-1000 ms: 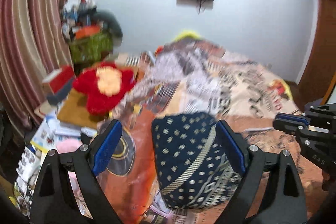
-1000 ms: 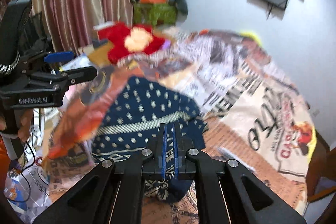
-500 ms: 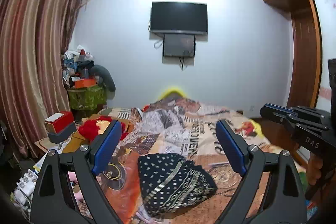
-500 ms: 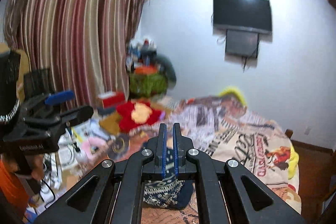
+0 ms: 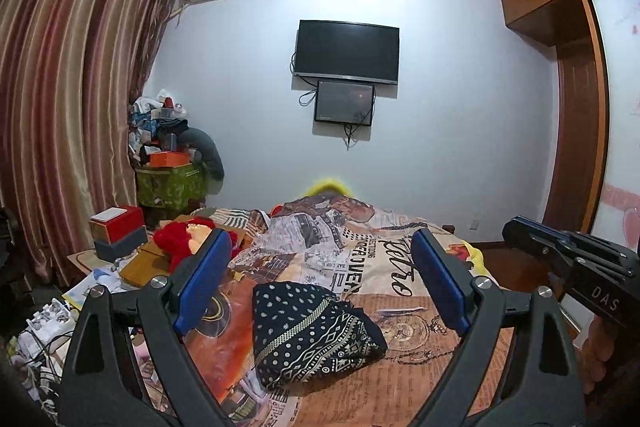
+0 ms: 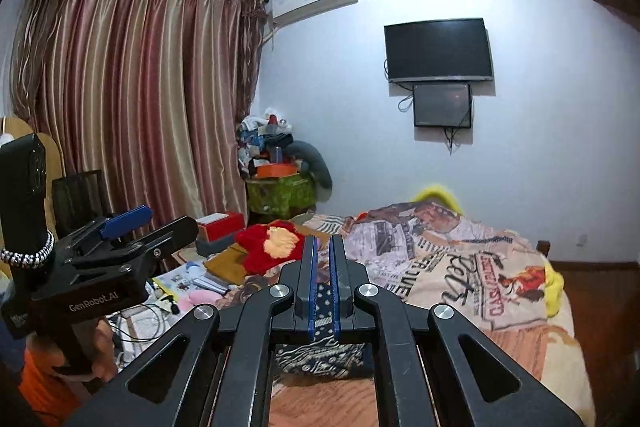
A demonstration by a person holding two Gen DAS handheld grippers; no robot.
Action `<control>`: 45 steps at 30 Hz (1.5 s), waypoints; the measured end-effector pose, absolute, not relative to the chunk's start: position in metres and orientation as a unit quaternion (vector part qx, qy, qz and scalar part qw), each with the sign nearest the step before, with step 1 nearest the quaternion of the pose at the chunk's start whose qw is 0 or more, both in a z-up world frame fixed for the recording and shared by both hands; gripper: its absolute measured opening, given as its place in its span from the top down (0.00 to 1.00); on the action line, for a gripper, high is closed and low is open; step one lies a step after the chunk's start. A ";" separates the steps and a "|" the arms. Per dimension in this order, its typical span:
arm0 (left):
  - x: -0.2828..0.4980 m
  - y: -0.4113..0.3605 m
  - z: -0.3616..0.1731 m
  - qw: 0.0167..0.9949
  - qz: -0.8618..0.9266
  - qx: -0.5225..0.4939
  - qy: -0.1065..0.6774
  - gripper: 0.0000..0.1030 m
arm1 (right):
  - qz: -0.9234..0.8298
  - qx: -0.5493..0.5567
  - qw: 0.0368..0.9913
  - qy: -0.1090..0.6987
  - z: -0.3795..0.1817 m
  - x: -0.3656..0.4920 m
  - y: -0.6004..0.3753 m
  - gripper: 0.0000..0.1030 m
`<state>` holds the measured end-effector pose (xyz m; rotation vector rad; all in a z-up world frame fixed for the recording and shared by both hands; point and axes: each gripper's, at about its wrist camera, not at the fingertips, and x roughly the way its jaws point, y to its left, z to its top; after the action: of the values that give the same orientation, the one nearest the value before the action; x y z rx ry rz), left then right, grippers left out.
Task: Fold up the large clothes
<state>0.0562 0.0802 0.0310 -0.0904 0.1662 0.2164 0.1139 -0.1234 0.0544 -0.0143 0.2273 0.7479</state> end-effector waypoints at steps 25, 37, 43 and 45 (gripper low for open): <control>0.056 0.069 0.023 0.990 0.107 -0.028 0.084 0.06 | 0.350 0.002 0.927 0.136 0.042 0.110 -0.131 0.98; 0.055 0.071 0.023 0.991 0.102 -0.033 0.085 0.05 | 0.345 0.003 0.929 0.136 0.044 0.106 -0.130 0.98; 0.055 0.071 0.023 0.991 0.102 -0.034 0.085 0.05 | 0.345 0.003 0.929 0.136 0.044 0.106 -0.130 0.98; 0.056 0.071 0.023 0.991 0.100 -0.035 0.086 0.05 | 0.345 0.002 0.929 0.136 0.044 0.107 -0.131 0.98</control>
<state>0.0563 0.0713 0.0227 -0.0693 0.1717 0.2011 0.1066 -0.1305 0.0439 0.0049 0.2787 0.7062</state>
